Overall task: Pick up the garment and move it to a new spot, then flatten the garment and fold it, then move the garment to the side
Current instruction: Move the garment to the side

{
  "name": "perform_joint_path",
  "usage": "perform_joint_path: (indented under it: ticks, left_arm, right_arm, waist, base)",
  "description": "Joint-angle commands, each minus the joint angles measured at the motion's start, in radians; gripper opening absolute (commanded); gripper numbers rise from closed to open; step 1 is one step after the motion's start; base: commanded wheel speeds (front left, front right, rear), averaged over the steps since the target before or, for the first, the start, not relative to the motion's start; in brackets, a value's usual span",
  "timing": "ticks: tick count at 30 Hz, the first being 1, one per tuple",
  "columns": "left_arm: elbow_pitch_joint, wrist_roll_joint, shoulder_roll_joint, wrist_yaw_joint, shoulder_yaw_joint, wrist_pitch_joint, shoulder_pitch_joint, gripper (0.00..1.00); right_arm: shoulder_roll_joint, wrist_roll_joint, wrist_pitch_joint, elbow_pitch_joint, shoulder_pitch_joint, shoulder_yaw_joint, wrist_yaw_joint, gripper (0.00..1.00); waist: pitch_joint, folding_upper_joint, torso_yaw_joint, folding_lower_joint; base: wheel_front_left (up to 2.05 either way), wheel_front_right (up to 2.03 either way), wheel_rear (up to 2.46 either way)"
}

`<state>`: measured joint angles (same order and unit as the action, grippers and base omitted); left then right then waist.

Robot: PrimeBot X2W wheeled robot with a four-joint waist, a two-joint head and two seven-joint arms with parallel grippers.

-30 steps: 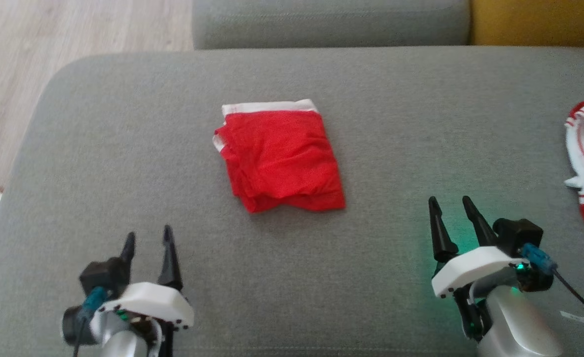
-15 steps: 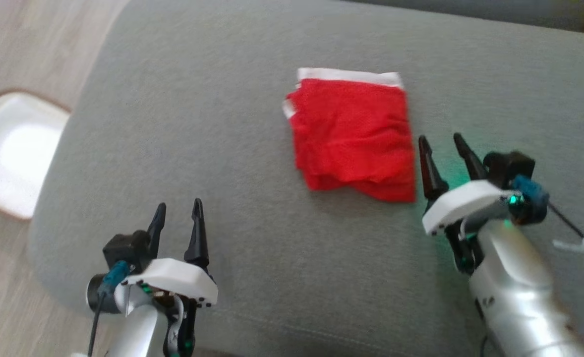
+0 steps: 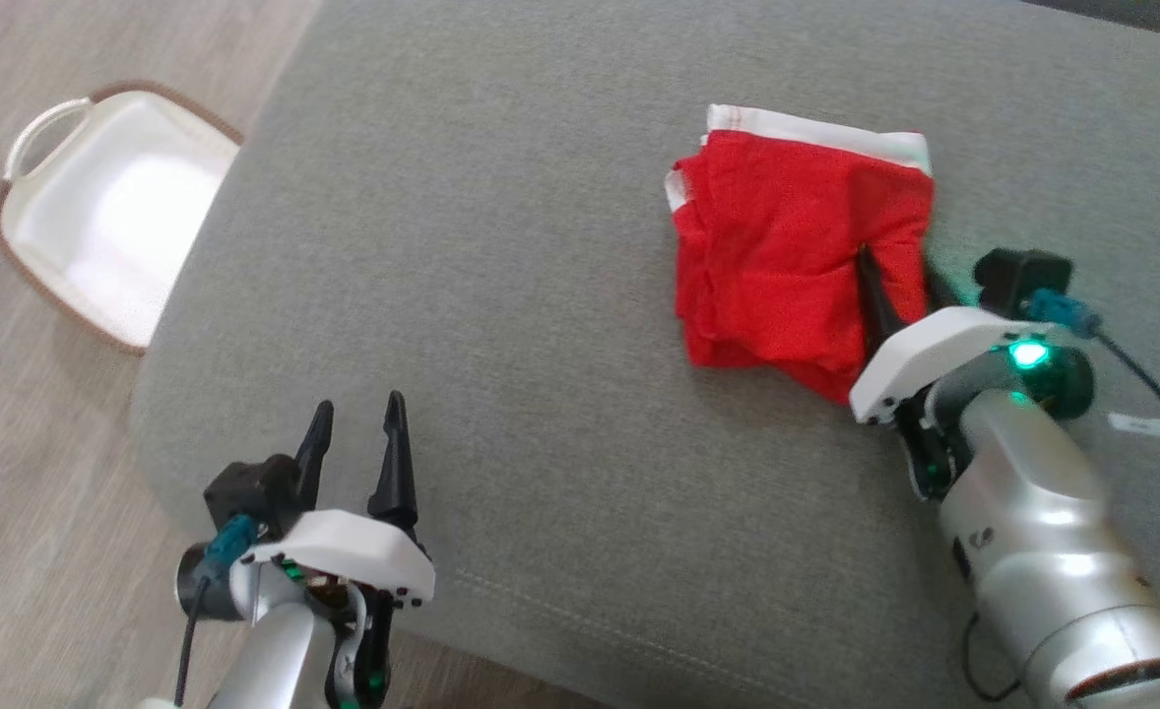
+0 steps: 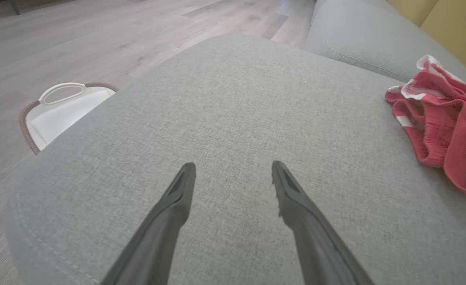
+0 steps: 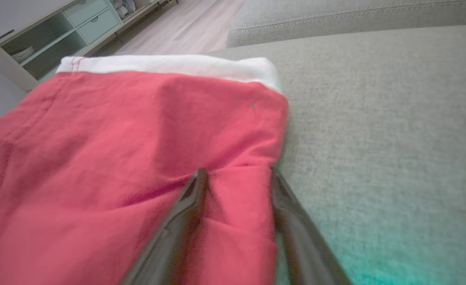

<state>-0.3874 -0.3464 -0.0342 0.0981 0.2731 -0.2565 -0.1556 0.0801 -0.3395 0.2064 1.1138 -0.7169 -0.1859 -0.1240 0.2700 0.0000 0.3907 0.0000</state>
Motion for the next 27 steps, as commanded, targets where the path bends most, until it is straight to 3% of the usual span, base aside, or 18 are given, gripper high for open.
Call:
perform_joint_path:
  ticks: [1, 6, 11, 13, 22, 27]
  left_arm:
    - [0.028, 0.009, -0.016, 0.001, -0.042, -0.005, -0.031, 1.0]
    - [0.031, 0.035, -0.016, -0.006, -0.061, -0.005, -0.029, 1.0]
    - [0.033, 0.062, -0.016, -0.02, -0.089, -0.005, -0.027, 1.0]
    - [0.033, 0.065, -0.016, -0.024, -0.091, -0.005, -0.029, 1.0]
    - [0.036, 0.104, -0.016, -0.051, -0.096, -0.005, -0.083, 1.0]
    - [0.033, 0.122, -0.016, -0.066, -0.092, -0.005, -0.101, 1.0]
  right_arm:
    - [-0.03, -0.035, -0.002, 0.003, 0.034, -0.056, -0.007, 0.0]
    - [-0.03, -0.091, 0.04, -0.017, 0.045, -0.102, -0.007, 0.0]
    - [-0.03, -0.132, 0.053, -0.052, 0.063, -0.144, -0.007, 0.0]
    - [-0.03, -0.133, 0.054, -0.06, 0.067, -0.156, -0.007, 0.0]
    - [-0.03, -0.117, 0.055, -0.162, 0.09, -0.188, -0.007, 0.0]
    - [-0.03, -0.108, 0.055, -0.211, 0.104, -0.189, -0.007, 0.0]
  waist:
    - [-0.009, 0.0, -0.028, 0.0]
    - [-0.035, 0.0, -0.133, 0.0]
    - [-0.053, 0.0, -0.306, 0.0]
    - [-0.056, 0.0, -0.346, 0.0]
    - [-0.021, 0.0, -0.654, 0.0]
    - [0.007, 0.0, -0.757, 0.0]
  base:
    - [0.0, 0.0, 0.0]
    - [0.0, 0.0, 0.0]
    - [0.0, 0.0, 0.0]
    - [0.0, 0.0, 0.0]
    - [0.0, 0.0, 0.0]
    - [0.0, 0.0, 0.0]
